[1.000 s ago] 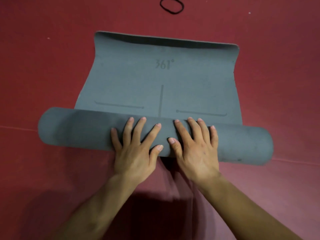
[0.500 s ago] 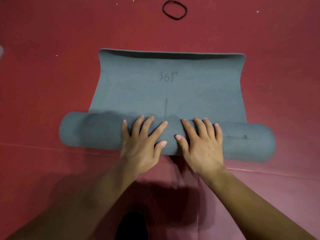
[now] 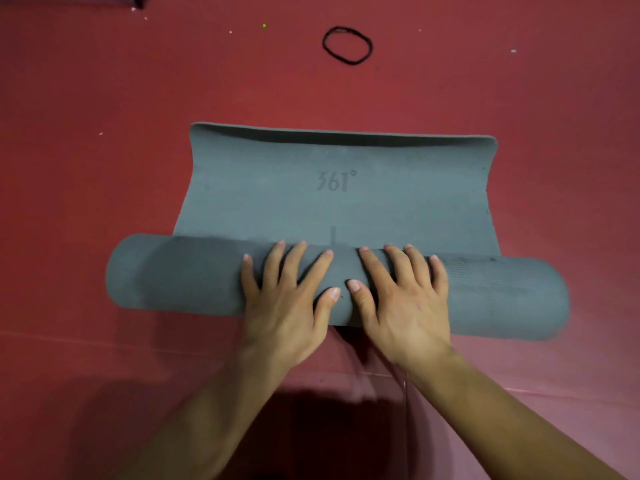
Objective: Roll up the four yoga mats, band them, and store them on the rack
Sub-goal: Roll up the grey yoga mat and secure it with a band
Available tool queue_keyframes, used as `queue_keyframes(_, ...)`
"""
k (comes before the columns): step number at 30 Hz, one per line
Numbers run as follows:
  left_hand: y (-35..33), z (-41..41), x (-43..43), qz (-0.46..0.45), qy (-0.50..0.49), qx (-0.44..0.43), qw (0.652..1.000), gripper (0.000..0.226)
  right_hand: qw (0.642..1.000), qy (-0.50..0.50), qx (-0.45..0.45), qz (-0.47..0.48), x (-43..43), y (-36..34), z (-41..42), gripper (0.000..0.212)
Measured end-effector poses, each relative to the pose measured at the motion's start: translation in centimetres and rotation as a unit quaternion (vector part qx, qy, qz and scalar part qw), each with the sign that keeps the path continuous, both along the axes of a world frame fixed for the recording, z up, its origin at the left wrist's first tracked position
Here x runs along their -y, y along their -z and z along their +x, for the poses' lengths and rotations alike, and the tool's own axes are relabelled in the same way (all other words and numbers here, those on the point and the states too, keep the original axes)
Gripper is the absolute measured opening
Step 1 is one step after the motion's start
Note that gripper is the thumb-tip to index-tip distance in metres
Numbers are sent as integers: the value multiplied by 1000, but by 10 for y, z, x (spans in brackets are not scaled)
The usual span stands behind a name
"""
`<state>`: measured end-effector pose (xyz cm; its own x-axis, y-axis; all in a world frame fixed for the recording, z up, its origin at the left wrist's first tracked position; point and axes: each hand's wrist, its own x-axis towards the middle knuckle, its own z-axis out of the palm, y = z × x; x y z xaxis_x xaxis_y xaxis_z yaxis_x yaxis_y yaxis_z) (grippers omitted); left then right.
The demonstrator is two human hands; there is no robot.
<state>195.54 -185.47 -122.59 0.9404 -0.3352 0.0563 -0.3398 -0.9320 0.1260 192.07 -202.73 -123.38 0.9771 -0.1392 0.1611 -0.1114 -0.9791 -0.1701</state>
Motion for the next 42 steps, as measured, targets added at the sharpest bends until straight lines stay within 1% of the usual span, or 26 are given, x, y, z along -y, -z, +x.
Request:
queue_keyframes(4,-1,19,4,11,-2,-13,1000,55,999,3,-28,16,4,-7,14,66)
queue_keyframes(8,-2,41,8,15,4,11,1000,50,998,-17,-5,53,9,-12,18,69)
queue_keyframes(12,-7,57,13,8,-2,12,1000,51,999,-18,-26,38,8,-9,17,66)
queue_keyframes(15,-4,50,7,-39,-3,39,998,53,999,-14,-25,29,10,-9,29,65)
queue_keyframes(19,-1,44,1,-9,6,12,1000,56,999,-10,-42,29,12,-13,44,67)
queue_keyframes(23,-6,68,6,10,6,5,1000,55,998,-5,-23,51,9,-13,45,69)
queue_keyframes(25,-9,82,9,19,2,-9,1000,57,999,-12,-23,44,6,-8,43,71)
queue_keyframes(27,-10,90,10,17,7,-1,1000,57,999,-17,-28,36,7,-7,48,70)
queue_keyframes(28,-10,91,9,3,10,12,1000,56,999,-17,-30,35,9,-8,53,70)
queue_keyframes(30,-5,87,2,-34,14,48,998,54,998,-17,-45,28,13,-10,64,70)
queue_keyframes(31,-2,83,-1,-35,20,55,998,54,998,-18,-53,22,14,-11,69,71)
queue_keyframes(34,4,86,-7,-12,38,39,998,55,996,-16,-85,12,17,-15,83,76)
queue_keyframes(37,2,103,-3,-3,39,39,998,53,994,-7,-107,33,20,-22,100,81)
queue_keyframes(38,2,111,-1,-3,42,43,998,52,994,2,-97,45,20,-24,103,81)
queue_keyframes(40,1,128,1,-5,45,39,998,51,996,17,-48,67,17,-23,104,74)
queue_keyframes(42,-2,143,5,0,42,25,999,52,998,11,-21,63,12,-18,101,68)
